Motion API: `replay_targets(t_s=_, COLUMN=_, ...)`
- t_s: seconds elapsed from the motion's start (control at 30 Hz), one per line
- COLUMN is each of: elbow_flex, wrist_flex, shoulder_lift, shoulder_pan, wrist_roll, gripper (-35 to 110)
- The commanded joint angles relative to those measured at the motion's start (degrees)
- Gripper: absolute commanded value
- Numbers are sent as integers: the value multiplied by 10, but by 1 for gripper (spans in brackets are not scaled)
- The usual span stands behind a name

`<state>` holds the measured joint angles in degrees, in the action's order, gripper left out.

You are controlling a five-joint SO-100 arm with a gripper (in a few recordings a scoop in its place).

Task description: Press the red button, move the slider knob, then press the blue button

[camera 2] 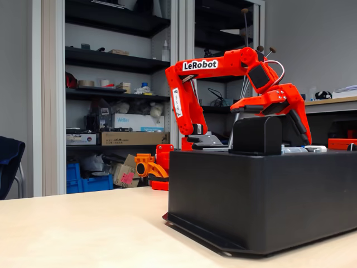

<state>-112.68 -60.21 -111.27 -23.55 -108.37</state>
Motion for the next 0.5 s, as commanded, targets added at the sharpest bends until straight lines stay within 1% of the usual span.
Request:
replay_targets(t_s=0.0, elbow_flex=3, wrist_flex=-15, shoulder_lift=-16, shoulder_pan=-4, wrist_roll=4, gripper=102)
replay_targets(t_s=0.37, elbow_flex=98, wrist_flex=-59, shoulder_lift=-13, shoulder_pan=9, wrist_roll=40, gripper=102)
replay_targets(t_s=0.47, elbow_flex=119, wrist_flex=-61, shoulder_lift=-12, shoulder_pan=11, wrist_roll=43, gripper=92)
